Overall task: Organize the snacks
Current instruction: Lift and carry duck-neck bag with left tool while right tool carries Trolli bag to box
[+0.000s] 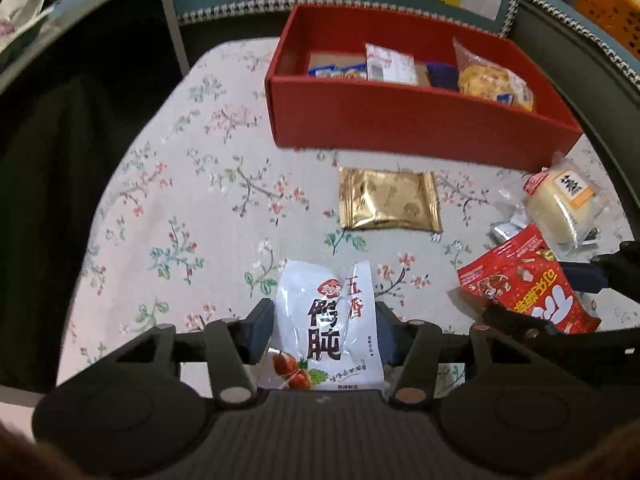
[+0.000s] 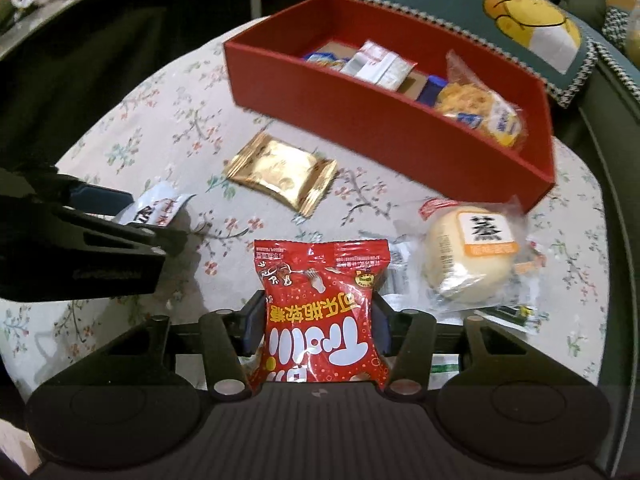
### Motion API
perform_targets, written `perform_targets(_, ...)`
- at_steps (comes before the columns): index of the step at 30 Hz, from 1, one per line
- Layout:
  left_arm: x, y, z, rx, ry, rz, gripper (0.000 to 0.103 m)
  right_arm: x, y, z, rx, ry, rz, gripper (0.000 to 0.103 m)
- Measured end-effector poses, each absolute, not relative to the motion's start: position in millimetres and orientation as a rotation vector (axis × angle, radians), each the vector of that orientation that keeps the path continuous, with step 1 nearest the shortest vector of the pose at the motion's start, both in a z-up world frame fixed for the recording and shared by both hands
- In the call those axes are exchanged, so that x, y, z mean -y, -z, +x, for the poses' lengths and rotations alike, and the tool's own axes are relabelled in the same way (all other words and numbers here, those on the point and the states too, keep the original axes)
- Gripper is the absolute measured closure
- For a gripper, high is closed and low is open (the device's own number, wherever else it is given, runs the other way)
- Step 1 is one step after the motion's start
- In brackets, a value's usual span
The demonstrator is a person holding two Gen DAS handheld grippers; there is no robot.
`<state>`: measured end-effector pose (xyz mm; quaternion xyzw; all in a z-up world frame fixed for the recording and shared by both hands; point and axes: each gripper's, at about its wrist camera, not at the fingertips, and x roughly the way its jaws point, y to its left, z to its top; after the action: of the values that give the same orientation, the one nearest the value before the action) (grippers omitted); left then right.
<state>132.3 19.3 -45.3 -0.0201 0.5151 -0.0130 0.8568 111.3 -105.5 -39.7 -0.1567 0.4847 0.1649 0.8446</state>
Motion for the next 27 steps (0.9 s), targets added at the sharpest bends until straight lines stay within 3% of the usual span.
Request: perform_targets(27, 0.5, 11.8, 131.4, -0.946, 0.068, 0.002, 0.025, 120.2, 5.2, 107.3, -0.917, -0.275, -0.222, 0.044)
